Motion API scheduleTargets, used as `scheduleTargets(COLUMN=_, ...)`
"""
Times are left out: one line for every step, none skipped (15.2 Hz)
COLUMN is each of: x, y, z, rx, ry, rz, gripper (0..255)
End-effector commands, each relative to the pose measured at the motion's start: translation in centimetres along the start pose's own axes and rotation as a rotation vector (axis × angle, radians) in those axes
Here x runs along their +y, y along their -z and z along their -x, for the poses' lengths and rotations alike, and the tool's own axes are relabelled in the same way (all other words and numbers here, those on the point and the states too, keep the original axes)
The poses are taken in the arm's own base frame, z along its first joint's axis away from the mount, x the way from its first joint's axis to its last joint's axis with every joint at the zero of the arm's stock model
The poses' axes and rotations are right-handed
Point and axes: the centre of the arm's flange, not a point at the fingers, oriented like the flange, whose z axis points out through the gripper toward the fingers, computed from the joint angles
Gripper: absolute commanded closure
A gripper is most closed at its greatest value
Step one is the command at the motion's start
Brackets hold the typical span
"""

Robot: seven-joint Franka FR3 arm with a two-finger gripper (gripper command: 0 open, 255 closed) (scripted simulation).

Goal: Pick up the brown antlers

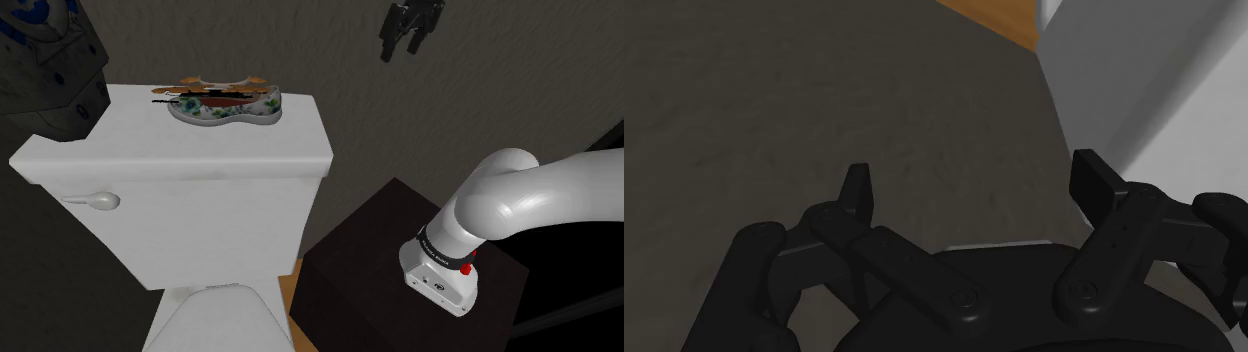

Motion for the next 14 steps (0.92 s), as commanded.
scheduleTargets(x=0.0, y=0.0, z=0.0, rx=0.0, ry=0.0, rz=0.0, gripper=0)
scheduleTargets(x=-1.0, y=-0.1, z=-0.8, rx=-0.005, ry=0.005, rz=-0.006, gripper=0)
scheduleTargets(x=-2.1, y=-0.3, z=-1.5, rx=-0.011, ry=0.01, rz=-0.013, gripper=0)
scheduleTargets(x=-3.1, y=-0.4, z=-2.2, rx=-0.016, ry=0.014, rz=-0.019, gripper=0)
scheduleTargets(x=-4.1, y=-0.5, z=-3.0, rx=-0.022, ry=0.019, rz=-0.026, gripper=0)
scheduleTargets(x=-5.2, y=-0.7, z=-3.7, rx=-0.027, ry=0.024, rz=-0.032, gripper=0)
scheduleTargets(x=-6.2, y=-0.8, z=-4.4, rx=-0.032, ry=0.029, rz=-0.039, gripper=0)
scheduleTargets(x=-7.3, y=-0.9, z=-5.1, rx=-0.038, ry=0.033, rz=-0.045, gripper=0)
scheduleTargets(x=-8.4, y=-1.0, z=-5.9, rx=-0.043, ry=0.038, rz=-0.052, gripper=0)
scheduleTargets(x=-9.4, y=-1.1, z=-6.6, rx=-0.048, ry=0.043, rz=-0.058, gripper=0)
scheduleTargets(x=-10.5, y=-1.2, z=-7.3, rx=-0.054, ry=0.048, rz=-0.065, gripper=0)
scheduleTargets(x=-11.6, y=-1.3, z=-8.0, rx=-0.059, ry=0.052, rz=-0.071, gripper=0)
scheduleTargets(x=-12.6, y=-1.5, z=-8.7, rx=-0.065, ry=0.057, rz=-0.078, gripper=0)
scheduleTargets(x=-13.7, y=-1.6, z=-9.3, rx=-0.07, ry=0.062, rz=-0.084, gripper=0)
